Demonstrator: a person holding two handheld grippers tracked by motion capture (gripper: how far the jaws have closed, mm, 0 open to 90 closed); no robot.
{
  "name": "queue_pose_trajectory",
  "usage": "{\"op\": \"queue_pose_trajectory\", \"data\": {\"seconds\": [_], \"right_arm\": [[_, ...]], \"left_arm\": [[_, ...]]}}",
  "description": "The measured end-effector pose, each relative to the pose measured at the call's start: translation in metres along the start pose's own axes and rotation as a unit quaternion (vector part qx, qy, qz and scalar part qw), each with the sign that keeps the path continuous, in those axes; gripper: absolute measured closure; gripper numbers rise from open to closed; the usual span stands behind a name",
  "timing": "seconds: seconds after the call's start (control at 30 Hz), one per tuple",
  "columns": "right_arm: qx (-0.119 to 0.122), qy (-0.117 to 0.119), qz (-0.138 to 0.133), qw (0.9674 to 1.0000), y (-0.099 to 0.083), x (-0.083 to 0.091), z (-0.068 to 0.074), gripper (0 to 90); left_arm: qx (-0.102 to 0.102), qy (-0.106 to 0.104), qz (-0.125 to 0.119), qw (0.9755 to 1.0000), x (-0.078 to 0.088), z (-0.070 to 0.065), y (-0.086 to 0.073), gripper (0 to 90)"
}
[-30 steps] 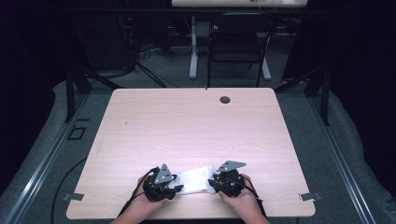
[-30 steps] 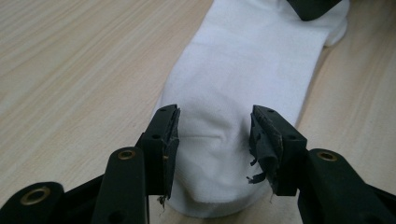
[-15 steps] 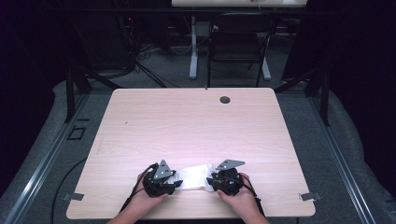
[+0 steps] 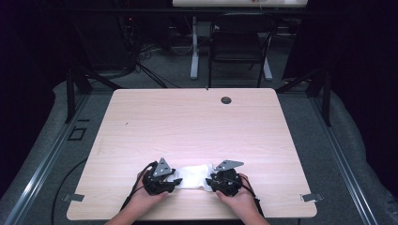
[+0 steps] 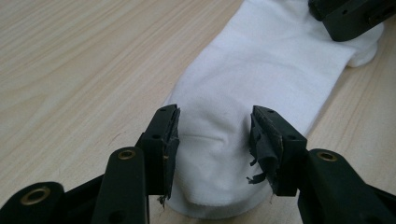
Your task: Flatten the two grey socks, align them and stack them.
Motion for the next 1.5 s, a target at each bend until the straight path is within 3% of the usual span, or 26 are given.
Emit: {"op": "queue_pose_trajectory", "data": {"seconds": [0.57,0.77,0.9,1.17,1.5], "right_arm": [[-0.002,0.001,-0.006,1.0,0.003,-0.001,-0.001,68.1],[-0.014,0.001,-0.043,0.999,0.011,0.012,-0.004,66.9],[-0.021,-0.001,-0.047,0.9987,0.011,0.016,-0.008,66.9],[-0.031,-0.007,-0.055,0.998,0.012,0.021,-0.014,66.7],[-0.04,-0.018,-0.058,0.9973,0.01,0.027,-0.023,65.3]], "left_arm": [[0.01,0.001,-0.006,0.9999,0.0,0.004,0.001,50.7],[0.022,-0.003,-0.018,0.9996,0.005,0.003,0.004,46.5],[0.028,-0.005,-0.034,0.999,0.013,0.003,0.007,45.9],[0.052,0.01,-0.056,0.997,0.029,0.018,0.01,45.1],[0.072,0.021,-0.061,0.9953,0.043,0.033,0.007,44.7]]}}
Point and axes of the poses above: each handheld gripper's, and its own axes: x roughly backward along the jaws, y roughly out of its top, z roughly to its left, the point moved 7 cm from there along -x, roughly forward along the jaws, and after that the axes turned 5 degrees about -y, right-handed, at the moved point
